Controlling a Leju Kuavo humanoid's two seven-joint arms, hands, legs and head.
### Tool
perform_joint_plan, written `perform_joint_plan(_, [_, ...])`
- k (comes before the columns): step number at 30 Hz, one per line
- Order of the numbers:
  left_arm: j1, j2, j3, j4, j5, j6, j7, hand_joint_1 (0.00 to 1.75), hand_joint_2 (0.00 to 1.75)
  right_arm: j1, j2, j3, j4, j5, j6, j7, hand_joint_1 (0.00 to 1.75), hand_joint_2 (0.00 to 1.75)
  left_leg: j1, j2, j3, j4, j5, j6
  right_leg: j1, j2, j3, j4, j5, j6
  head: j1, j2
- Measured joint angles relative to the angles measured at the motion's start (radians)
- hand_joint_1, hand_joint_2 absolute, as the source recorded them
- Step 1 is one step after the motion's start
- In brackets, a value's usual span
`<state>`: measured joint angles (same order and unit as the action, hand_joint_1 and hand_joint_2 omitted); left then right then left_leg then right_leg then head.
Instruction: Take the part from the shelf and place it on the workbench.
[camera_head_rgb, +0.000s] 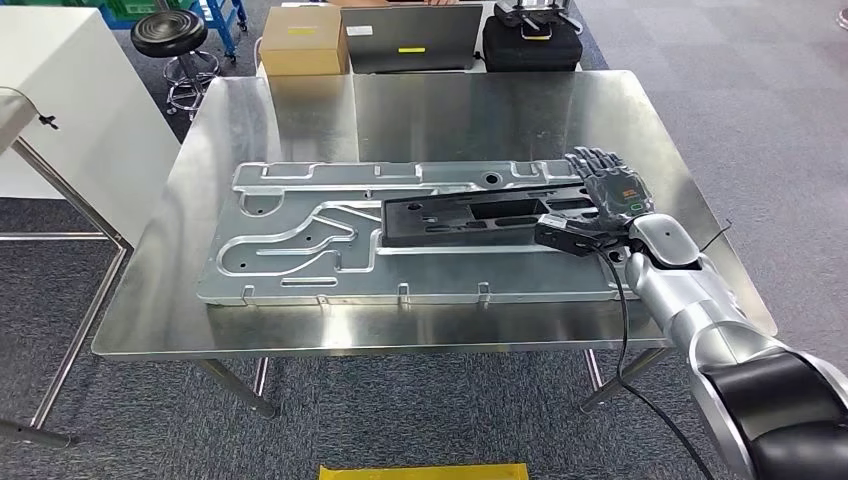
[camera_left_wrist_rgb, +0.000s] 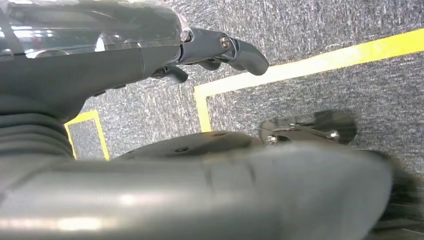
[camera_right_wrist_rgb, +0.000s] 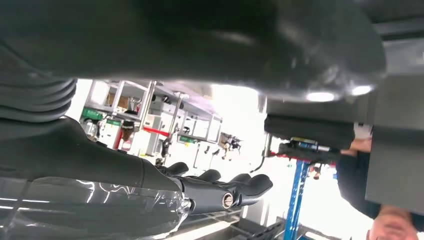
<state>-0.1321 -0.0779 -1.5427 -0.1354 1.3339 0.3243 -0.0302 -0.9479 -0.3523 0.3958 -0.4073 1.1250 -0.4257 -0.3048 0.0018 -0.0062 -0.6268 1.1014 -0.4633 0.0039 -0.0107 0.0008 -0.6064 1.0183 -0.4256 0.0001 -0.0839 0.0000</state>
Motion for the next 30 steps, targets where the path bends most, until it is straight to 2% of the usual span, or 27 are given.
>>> perform_joint_plan(1, [-0.001,0.0,0.0,0.0,0.0,0.0,0.002,0.0,0.0,-0.002,0.0,-0.003,0.0,-0.003,-0.002,0.0,0.0,0.0,-0.001,0.0,0.022,-0.046,0.016,0.004,0.001,0.0,-0.002,0.002,0.0,0.004,0.0,0.0])
perform_joint_plan(2, [-0.001,0.0,0.0,0.0,0.001,0.0,0.003,0.0,0.0,-0.002,-0.001,-0.006,0.0,-0.005,-0.004,0.0,0.0,0.0,-0.003,-0.001,0.031,-0.068,0.021,0.008,0.003,0.001,-0.004,0.003,0.002,0.01,0.0,0.0])
perform_joint_plan(5, [-0.001,0.0,0.0,0.0,0.002,0.0,0.004,0.0,0.0,-0.003,-0.002,-0.013,0.002,-0.009,-0.005,0.0,0.0,0.0,-0.003,0.0,0.028,-0.078,0.034,0.023,0.001,0.001,-0.01,0.003,0.004,0.028,0.0,0.0])
perform_joint_plan(6, [-0.001,0.0,0.0,0.0,0.002,0.0,0.005,0.0,0.0,-0.003,-0.003,-0.015,0.002,-0.01,-0.005,-0.001,0.0,0.0,-0.001,0.0,0.025,-0.084,0.042,0.03,0.0,0.001,-0.015,0.016,-0.012,0.034,0.0,0.0])
perform_joint_plan(7, [-0.002,0.0,0.0,0.0,0.002,0.0,0.005,0.0,0.0,-0.004,-0.004,-0.017,0.003,-0.01,-0.005,-0.001,0.0,0.0,0.001,0.002,0.021,-0.089,0.05,0.035,-0.002,0.001,-0.027,0.048,-0.043,0.04,0.0,0.0])
perform_joint_plan(9, [-0.003,0.0,0.0,0.0,0.001,0.001,0.004,0.0,0.0,-0.005,-0.005,-0.02,0.004,-0.012,-0.005,0.0,0.0,0.0,0.0,0.002,0.006,-0.091,0.063,0.041,-0.004,0.0,-0.066,0.165,-0.128,0.049,0.0,0.0])
perform_joint_plan(10, [-0.003,0.0,0.0,0.0,0.0,0.002,0.004,0.0,0.0,-0.004,-0.005,-0.02,0.006,-0.012,-0.005,0.0,0.0,0.0,0.0,0.003,-0.003,-0.09,0.069,0.042,-0.005,0.0,-0.084,0.225,-0.16,0.052,0.0,0.0])
perform_joint_plan(11, [-0.003,0.0,0.0,0.0,0.0,0.003,0.004,0.0,0.0,-0.002,-0.005,-0.021,0.007,-0.013,-0.005,0.0,0.0,0.0,-0.001,0.003,-0.013,-0.089,0.076,0.042,-0.005,0.0,-0.089,0.26,-0.174,0.054,0.0,0.0])
perform_joint_plan(12, [-0.003,0.0,0.0,0.0,0.0,0.004,0.004,0.0,0.0,-0.001,-0.005,-0.022,0.009,-0.013,-0.005,-0.001,0.0,0.0,-0.001,0.003,-0.023,-0.087,0.082,0.042,-0.005,0.0,-0.076,0.261,-0.169,0.055,0.0,0.0])
perform_joint_plan(13, [-0.003,0.0,0.0,0.0,0.0,0.004,0.003,0.0,0.0,-0.001,-0.005,-0.024,0.01,-0.014,-0.005,-0.002,0.0,0.0,-0.002,0.002,-0.033,-0.085,0.089,0.041,-0.005,0.0,-0.045,0.223,-0.148,0.053,0.0,0.0])
perform_joint_plan(15, [-0.005,0.0,0.0,0.0,0.0,0.006,0.002,0.0,0.0,-0.006,-0.007,-0.028,0.01,-0.017,-0.006,-0.004,0.0,0.0,-0.003,0.002,-0.05,-0.083,0.104,0.036,-0.002,0.0,0.05,0.082,-0.106,0.045,0.0,0.0])
perform_joint_plan(16, [-0.006,0.0,0.0,0.0,0.0,0.007,0.001,0.0,0.0,-0.008,-0.008,-0.03,0.009,-0.019,-0.006,-0.005,0.0,0.0,-0.003,0.001,-0.054,-0.084,0.112,0.032,0.001,0.001,0.085,0.027,-0.093,0.04,0.0,0.0])
perform_joint_plan(17, [-0.007,0.0,0.0,0.0,0.0,0.008,0.0,0.0,0.0,-0.011,-0.01,-0.032,0.009,-0.02,-0.007,-0.007,0.0,0.0,-0.003,0.0,-0.056,-0.085,0.12,0.027,0.005,0.001,0.105,-0.009,-0.09,0.033,0.0,0.0])
perform_joint_plan(19, [-0.007,0.0,0.0,0.0,0.001,0.01,-0.002,0.0,0.0,-0.013,-0.013,-0.036,0.008,-0.024,-0.009,-0.01,0.0,0.0,-0.002,0.0,-0.056,-0.094,0.137,0.015,0.011,0.002,0.102,-0.019,-0.079,0.02,0.0,0.0])
perform_joint_plan(20, [-0.007,0.0,0.0,0.0,0.002,0.011,-0.002,0.0,0.0,-0.014,-0.013,-0.038,0.008,-0.025,-0.009,-0.012,0.0,0.0,-0.002,-0.001,-0.058,-0.097,0.142,0.009,0.009,0.0,0.097,-0.024,-0.07,0.013,0.0,0.0])
perform_joint_plan(21, [-0.007,0.0,0.0,0.0,0.002,0.012,-0.002,0.0,0.0,-0.014,-0.013,-0.038,0.009,-0.027,-0.01,-0.012,0.0,0.0,-0.001,-0.001,-0.064,-0.092,0.133,0.003,0.006,-0.001,0.091,-0.029,-0.057,0.008,0.0,0.0])
perform_joint_plan(22, [-0.006,0.0,0.0,0.0,0.002,0.012,-0.002,0.0,0.0,-0.014,-0.012,-0.039,0.009,-0.027,-0.01,-0.013,0.0,0.0,-0.001,-0.001,-0.074,-0.07,0.104,-0.002,0.003,-0.003,0.081,-0.034,-0.043,0.002,0.0,0.0])
perform_joint_plan(23, [-0.006,0.0,0.0,0.0,0.002,0.013,-0.002,0.0,0.0,-0.014,-0.012,-0.039,0.009,-0.028,-0.011,-0.013,0.0,0.0,0.0,0.0,-0.09,-0.026,0.056,-0.007,0.0,-0.004,0.07,-0.038,-0.03,-0.002,0.0,0.0])
perform_joint_plan(25, [-0.006,0.0,0.0,0.0,0.002,0.013,-0.002,0.0,0.0,-0.013,-0.012,-0.039,0.009,-0.028,-0.013,-0.013,0.0,0.0,0.003,0.0,-0.121,0.107,-0.044,-0.013,0.0,-0.005,0.04,-0.037,-0.007,-0.006,0.0,0.0])
perform_joint_plan(26, [-0.006,0.0,0.0,0.0,0.002,0.013,-0.002,0.0,0.0,-0.012,-0.011,-0.039,0.009,-0.028,-0.014,-0.012,0.0,0.0,0.004,0.0,-0.127,0.165,-0.064,-0.015,0.0,-0.006,0.024,-0.036,0.005,-0.005,0.0,0.0])
perform_joint_plan(27, [-0.006,0.0,0.0,0.0,0.002,0.013,-0.002,0.0,0.0,-0.011,-0.011,-0.039,0.009,-0.028,-0.014,-0.012,0.0,0.0,0.005,0.001,-0.119,0.196,-0.062,-0.016,0.0,-0.006,0.007,-0.034,0.016,-0.004,0.0,0.0])
perform_joint_plan(28, [-0.006,0.0,0.0,0.0,0.002,0.013,-0.002,0.0,0.0,-0.01,-0.011,-0.039,0.009,-0.028,-0.015,-0.012,0.0,0.0,0.006,0.001,-0.095,0.193,-0.043,-0.016,-0.001,-0.006,-0.009,-0.031,0.027,-0.001,0.0,0.0])
perform_joint_plan(29, [-0.006,0.0,0.0,0.0,0.002,0.013,-0.002,0.0,0.0,-0.009,-0.011,-0.04,0.009,-0.028,-0.016,-0.012,0.0,0.0,0.006,0.001,-0.054,0.154,-0.02,-0.015,-0.001,-0.006,-0.024,-0.027,0.036,0.002,0.0,0.0])
perform_joint_plan(30, [-0.007,0.0,0.0,0.0,0.002,0.013,-0.002,0.0,0.0,-0.008,-0.012,-0.04,0.009,-0.028,-0.017,-0.012,0.0,0.0,0.006,0.0,-0.001,0.093,-0.011,-0.012,-0.001,-0.006,-0.036,-0.023,0.043,0.006,0.0,0.0])
